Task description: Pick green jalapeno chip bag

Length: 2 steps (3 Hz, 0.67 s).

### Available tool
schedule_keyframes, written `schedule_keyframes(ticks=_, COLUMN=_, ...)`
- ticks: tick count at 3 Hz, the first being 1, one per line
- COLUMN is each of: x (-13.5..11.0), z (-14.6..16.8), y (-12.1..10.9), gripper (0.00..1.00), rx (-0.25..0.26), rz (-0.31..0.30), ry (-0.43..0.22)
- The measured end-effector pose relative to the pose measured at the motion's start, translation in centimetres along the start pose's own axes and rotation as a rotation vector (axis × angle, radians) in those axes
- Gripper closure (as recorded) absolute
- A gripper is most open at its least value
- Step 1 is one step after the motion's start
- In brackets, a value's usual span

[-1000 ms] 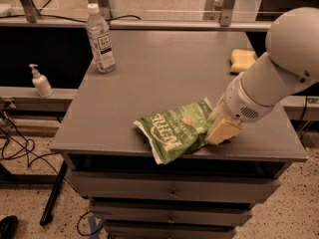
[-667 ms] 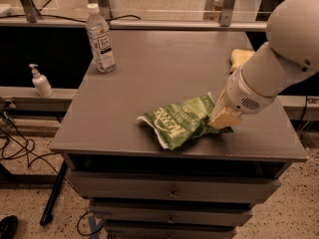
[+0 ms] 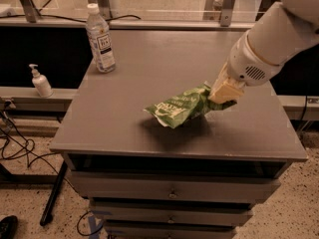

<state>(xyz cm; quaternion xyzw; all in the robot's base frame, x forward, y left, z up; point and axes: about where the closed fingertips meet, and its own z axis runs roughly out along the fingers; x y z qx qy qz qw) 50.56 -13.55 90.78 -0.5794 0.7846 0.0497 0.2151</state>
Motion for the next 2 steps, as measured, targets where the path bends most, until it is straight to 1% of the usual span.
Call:
schedule_keyframes(ticks=1, x=-1.1, z=-3.2, y=-1.2, gripper=1.0, rx=0.023, rz=0.022, ry=-0.027)
schedule_keyframes(ticks=2, x=-1.4, z=-5.9, y=-1.9, gripper=1.0, rx=0.008, rz=0.104, ry=-0.03)
